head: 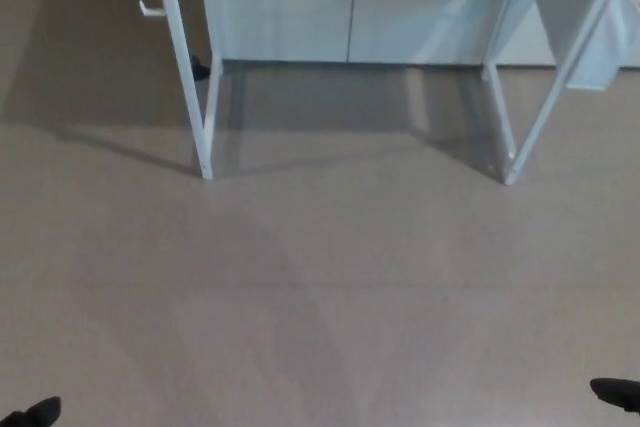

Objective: The robot walk towards a table in front and pick up a black pencil case on the left hand side and put the pencil case into a small container on the right hand side

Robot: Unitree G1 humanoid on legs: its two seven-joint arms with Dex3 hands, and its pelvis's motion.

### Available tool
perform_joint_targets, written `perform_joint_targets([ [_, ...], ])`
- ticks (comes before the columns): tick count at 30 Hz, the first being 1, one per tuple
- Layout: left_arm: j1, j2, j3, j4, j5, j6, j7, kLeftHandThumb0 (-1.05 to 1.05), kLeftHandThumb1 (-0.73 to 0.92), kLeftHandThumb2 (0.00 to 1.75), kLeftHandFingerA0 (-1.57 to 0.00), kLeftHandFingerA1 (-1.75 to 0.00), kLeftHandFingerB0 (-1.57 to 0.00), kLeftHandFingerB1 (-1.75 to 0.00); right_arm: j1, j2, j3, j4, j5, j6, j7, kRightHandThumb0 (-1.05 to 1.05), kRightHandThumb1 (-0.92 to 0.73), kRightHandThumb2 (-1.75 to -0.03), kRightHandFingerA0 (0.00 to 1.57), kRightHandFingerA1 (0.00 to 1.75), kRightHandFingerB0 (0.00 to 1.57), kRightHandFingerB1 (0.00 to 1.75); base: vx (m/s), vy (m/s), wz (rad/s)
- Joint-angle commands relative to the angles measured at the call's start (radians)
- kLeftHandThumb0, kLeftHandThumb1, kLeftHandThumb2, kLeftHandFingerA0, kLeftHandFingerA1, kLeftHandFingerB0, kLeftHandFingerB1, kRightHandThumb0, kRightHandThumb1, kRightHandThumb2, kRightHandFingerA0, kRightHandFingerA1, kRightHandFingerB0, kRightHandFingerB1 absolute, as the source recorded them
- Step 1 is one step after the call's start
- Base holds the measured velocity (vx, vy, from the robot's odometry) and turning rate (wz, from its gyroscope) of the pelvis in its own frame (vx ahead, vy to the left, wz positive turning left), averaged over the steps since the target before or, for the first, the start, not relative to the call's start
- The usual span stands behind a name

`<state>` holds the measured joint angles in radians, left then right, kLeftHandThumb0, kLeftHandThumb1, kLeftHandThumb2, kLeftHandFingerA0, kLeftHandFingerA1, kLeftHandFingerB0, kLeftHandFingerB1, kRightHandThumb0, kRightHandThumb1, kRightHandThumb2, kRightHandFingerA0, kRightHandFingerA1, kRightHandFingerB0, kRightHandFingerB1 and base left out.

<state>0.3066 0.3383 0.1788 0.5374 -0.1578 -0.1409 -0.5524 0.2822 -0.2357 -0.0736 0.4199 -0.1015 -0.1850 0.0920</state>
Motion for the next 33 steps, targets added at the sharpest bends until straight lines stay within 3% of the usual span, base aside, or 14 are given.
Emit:
perform_joint_targets([
  [1,0.018,0.031,-0.013,-0.013,-0.004,-0.001,-0.049,-0.02,0.69,0.62,0.00,0.00,0.00,-0.06,0.008,-0.009,-0.003,-0.001,0.004,0.008,-0.001,-0.48,-0.56,-0.57,0.56,0.47,0.45,0.40,0.58,-0.032,-0.38],
  [6,0.022,0.039,-0.017,0.003,-0.001,-0.019,-0.059,0.01,0.66,0.74,0.00,0.00,0.00,0.00,0.013,-0.015,0.005,0.010,-0.006,-0.012,-0.006,-0.50,-0.57,-0.57,0.58,0.46,0.46,0.41,0.48,-0.090,0.23],
  [14,0.022,0.038,-0.016,0.033,0.013,-0.069,-0.057,-0.01,0.67,0.77,0.00,0.00,0.00,-0.02,0.022,-0.009,0.001,0.009,0.002,-0.010,-0.004,-0.50,-0.55,-0.57,0.56,0.46,0.45,0.40,0.47,-0.019,-0.23],
  [19,0.030,0.035,-0.014,0.019,0.008,-0.059,-0.041,-0.01,0.72,0.74,0.00,0.00,0.00,-0.04,0.021,-0.005,-0.002,0.013,0.005,-0.007,-0.003,-0.49,-0.55,-0.56,0.56,0.45,0.45,0.40,0.38,0.280,-0.10],
  [20,0.025,0.026,-0.005,0.033,-0.005,-0.077,-0.043,-0.01,0.77,0.67,0.00,0.00,0.00,-0.02,0.022,-0.010,0.002,0.012,-0.002,-0.011,-0.003,-0.51,-0.56,-0.57,0.55,0.45,0.45,0.40,0.33,0.130,0.00],
  [23,0.026,0.016,0.005,0.047,-0.014,-0.095,-0.040,-0.01,0.75,0.71,0.00,0.00,0.00,0.00,0.027,-0.012,0.002,0.018,-0.002,-0.016,0.000,-0.49,-0.56,-0.56,0.55,0.45,0.44,0.40,0.25,0.086,0.11],
  [24,0.029,0.007,0.013,0.040,-0.014,-0.089,-0.017,-0.01,0.75,0.65,0.00,-0.03,0.00,-0.09,0.026,-0.010,0.001,0.021,-0.001,-0.019,-0.004,-0.45,-0.55,-0.56,0.56,0.46,0.46,0.40,0.26,0.018,0.11],
  [25,0.030,0.003,0.016,0.038,-0.015,-0.088,-0.010,-0.04,0.63,0.86,0.00,-0.01,0.00,-0.11,0.026,-0.007,-0.001,0.022,0.003,-0.021,-0.002,-0.34,-0.53,-0.56,0.55,0.48,0.45,0.42,0.25,-0.006,0.11],
  [26,0.030,-0.002,0.020,0.036,-0.015,-0.088,-0.004,-0.04,0.63,0.86,0.00,-0.01,0.00,-0.11,0.026,-0.004,-0.004,0.023,0.010,-0.023,0.001,-0.34,-0.53,-0.56,0.55,0.48,0.45,0.42,0.29,-0.039,0.12],
  [27,0.023,-0.004,0.025,0.035,-0.021,-0.081,-0.002,-0.03,0.67,0.89,0.00,0.00,0.00,-0.11,0.018,-0.002,-0.002,0.023,0.007,-0.018,-0.004,-0.36,-0.43,-0.68,0.52,0.55,0.44,0.50,0.29,-0.075,0.11],
  [30,0.022,-0.007,0.029,0.035,-0.019,-0.080,-0.001,-0.03,0.67,0.89,0.00,0.00,0.00,-0.11,0.017,-0.002,-0.002,0.023,0.007,-0.018,-0.004,-0.36,-0.43,-0.68,0.52,0.55,0.44,0.50,0.27,-0.144,0.24],
  [31,0.025,-0.013,0.033,0.025,-0.012,-0.077,0.021,-0.03,0.63,0.86,0.00,-0.04,0.00,-0.13,0.015,0.001,-0.002,0.026,-0.003,-0.012,-0.020,-0.29,-0.50,-0.55,0.58,0.49,0.48,0.42,0.38,-0.126,-0.61],
  [32,0.025,-0.017,0.036,0.023,-0.015,-0.072,0.024,-0.03,0.62,0.86,0.00,-0.05,0.00,-0.15,0.014,0.002,-0.002,0.029,-0.003,-0.014,-0.020,-0.35,-0.42,-0.66,0.54,0.55,0.44,0.50,0.38,-0.161,0.29],
  [33,0.026,-0.019,0.039,0.020,-0.015,-0.070,0.026,-0.04,0.62,0.85,0.00,-0.06,0.00,-0.15,0.013,0.002,-0.003,0.033,0.001,-0.017,-0.016,-0.33,-0.42,-0.65,0.53,0.54,0.44,0.49,0.34,-0.134,0.50],
])
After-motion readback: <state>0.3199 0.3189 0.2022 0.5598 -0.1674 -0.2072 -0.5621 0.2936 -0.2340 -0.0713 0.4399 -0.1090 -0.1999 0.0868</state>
